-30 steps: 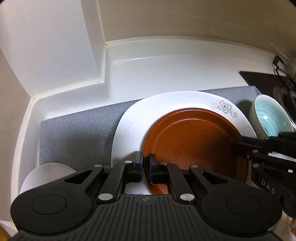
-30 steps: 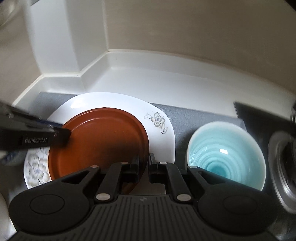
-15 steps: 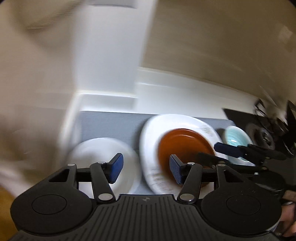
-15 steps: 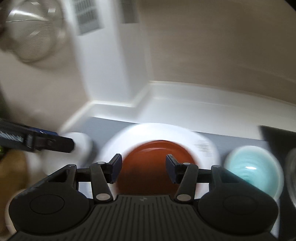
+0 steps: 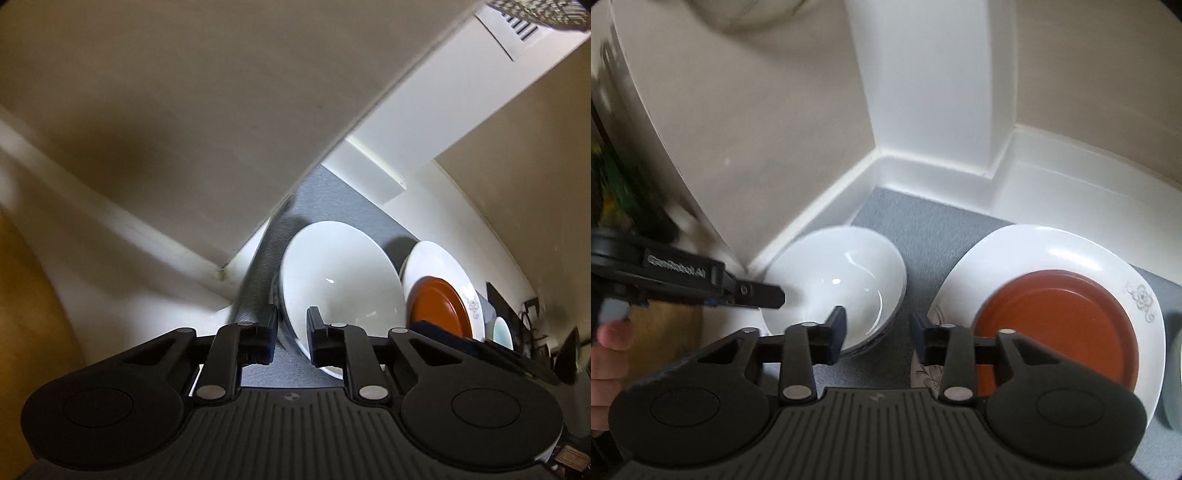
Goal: Organize plates and bowls
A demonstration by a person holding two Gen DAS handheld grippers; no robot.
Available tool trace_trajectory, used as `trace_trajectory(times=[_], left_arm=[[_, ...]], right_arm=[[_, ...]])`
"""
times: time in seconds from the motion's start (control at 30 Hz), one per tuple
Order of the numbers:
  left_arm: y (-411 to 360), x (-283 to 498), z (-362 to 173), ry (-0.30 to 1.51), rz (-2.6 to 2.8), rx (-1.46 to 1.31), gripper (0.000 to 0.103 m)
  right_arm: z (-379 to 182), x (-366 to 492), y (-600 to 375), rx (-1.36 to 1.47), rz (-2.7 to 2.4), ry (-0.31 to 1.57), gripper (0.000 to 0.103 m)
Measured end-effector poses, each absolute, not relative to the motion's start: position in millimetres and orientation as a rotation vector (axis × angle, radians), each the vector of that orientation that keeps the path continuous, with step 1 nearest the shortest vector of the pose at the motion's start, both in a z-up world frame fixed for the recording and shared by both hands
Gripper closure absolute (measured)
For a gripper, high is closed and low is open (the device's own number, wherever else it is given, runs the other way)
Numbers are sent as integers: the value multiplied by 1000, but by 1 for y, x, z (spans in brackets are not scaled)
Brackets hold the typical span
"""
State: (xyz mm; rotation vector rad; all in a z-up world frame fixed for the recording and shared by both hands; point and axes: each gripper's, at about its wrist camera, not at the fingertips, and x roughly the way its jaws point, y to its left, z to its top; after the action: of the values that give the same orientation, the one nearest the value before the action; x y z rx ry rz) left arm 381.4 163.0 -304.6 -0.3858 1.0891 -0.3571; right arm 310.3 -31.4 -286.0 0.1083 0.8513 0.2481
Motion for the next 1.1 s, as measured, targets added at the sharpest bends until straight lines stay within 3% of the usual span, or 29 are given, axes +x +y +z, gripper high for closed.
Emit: trace_trajectory(times=[0.2, 0.43, 0.57, 0.77, 1.1], left_arm=[[169, 379, -314, 1131, -322, -405, 89], [181, 354, -313, 1152, -302, -447, 89], [173, 363, -319, 1164, -278, -435, 88], [152, 363, -306, 1195, -278, -385, 88], [92, 331, -262, 1200, -354, -234, 88]], right_arm=[[-295, 327, -28, 111, 233, 895, 87], [-297, 309, -30, 145, 275, 963, 87], [-304, 315, -28, 174, 273, 984, 81], [-303, 307, -31, 160, 214, 974, 89], [-253, 261, -82, 215, 175, 888, 90]])
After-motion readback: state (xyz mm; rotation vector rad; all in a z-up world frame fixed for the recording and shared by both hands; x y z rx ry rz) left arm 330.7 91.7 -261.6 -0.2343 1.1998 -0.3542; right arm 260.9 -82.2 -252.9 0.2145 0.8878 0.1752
